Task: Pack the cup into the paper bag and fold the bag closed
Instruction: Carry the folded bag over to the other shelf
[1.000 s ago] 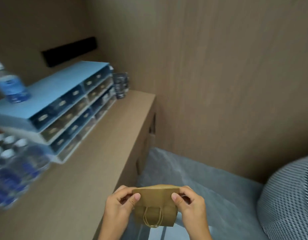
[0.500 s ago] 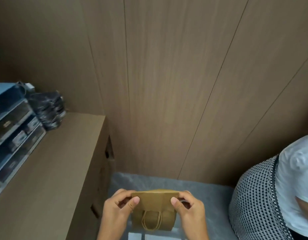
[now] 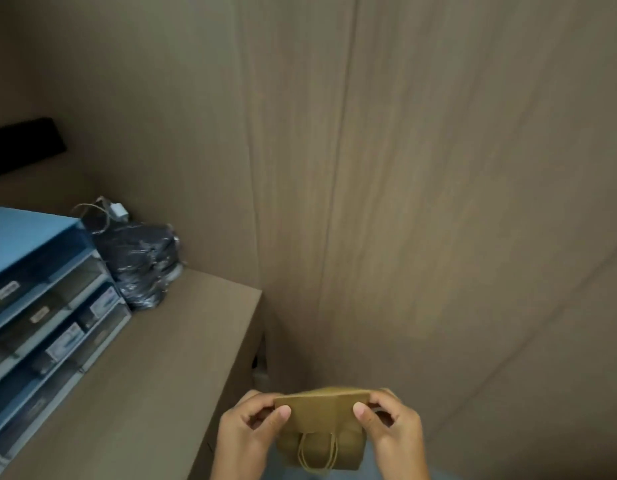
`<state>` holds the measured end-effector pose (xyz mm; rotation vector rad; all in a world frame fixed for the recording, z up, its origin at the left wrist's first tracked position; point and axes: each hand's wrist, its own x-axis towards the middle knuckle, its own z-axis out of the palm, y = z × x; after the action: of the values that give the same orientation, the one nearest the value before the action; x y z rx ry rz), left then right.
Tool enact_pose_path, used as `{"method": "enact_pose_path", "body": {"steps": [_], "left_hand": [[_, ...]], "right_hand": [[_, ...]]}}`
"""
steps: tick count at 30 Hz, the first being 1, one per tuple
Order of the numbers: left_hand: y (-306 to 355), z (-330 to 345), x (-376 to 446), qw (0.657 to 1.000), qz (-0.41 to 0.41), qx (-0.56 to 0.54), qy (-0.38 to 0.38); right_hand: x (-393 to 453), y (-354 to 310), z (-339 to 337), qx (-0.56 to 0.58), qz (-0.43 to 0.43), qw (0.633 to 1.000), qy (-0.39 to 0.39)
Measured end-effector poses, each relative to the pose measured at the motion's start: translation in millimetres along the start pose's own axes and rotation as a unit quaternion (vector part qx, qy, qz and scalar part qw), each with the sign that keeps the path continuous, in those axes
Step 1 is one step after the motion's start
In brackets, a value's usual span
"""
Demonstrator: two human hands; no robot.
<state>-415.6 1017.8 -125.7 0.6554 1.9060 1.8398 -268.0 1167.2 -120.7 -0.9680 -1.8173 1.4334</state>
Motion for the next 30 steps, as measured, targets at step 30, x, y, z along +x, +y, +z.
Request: {"method": "enact_pose_path", "body": {"steps": [30], "left_hand": [[-63, -172, 28, 0.771, -0.173, 0.054, 0.611]], "right_hand": [[119, -3, 393, -0.091, -0.11, 0.793, -0.592]]}}
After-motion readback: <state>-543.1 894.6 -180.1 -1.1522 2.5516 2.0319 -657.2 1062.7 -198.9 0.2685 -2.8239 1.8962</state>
